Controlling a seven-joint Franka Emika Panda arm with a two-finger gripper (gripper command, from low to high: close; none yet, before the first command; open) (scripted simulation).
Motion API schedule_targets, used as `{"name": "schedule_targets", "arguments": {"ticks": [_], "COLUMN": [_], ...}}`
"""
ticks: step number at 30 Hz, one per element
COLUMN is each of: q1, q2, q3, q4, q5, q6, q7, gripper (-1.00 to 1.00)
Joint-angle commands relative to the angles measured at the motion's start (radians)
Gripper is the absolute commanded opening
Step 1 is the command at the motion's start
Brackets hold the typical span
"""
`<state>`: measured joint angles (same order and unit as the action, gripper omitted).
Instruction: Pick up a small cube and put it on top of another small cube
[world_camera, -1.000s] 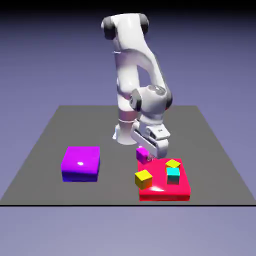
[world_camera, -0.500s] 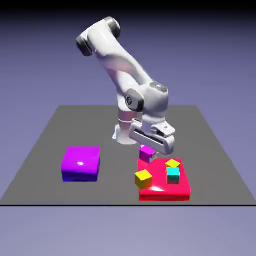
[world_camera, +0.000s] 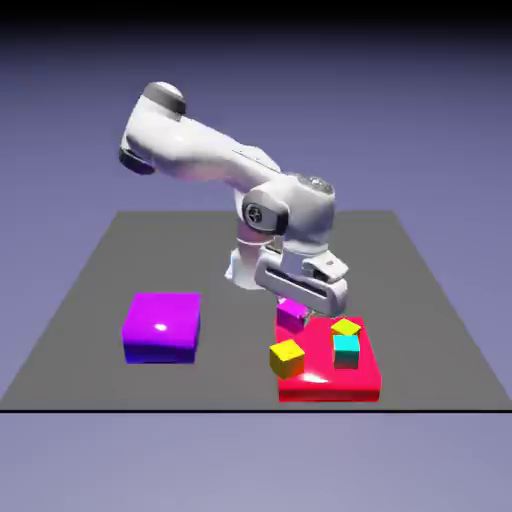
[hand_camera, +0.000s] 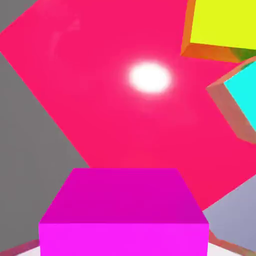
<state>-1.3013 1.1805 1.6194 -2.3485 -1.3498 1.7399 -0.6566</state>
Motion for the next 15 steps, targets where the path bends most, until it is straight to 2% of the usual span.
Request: {"name": "schedule_targets", "arguments": {"ticks": [1,14,15], "q1": [0.003,0.043,0.043], "q2": [0.036,0.480,0.480], "q3": [0.002,0.029,0.029], "q4": [0.002,0.027,0.027], "q5": [-0.030,-0.398,-0.398], "q6": [-0.024,-0.336,-0.336], "q7": [0.012,0.153,0.153], "gripper": [-1.00,-1.00,1.00]}}
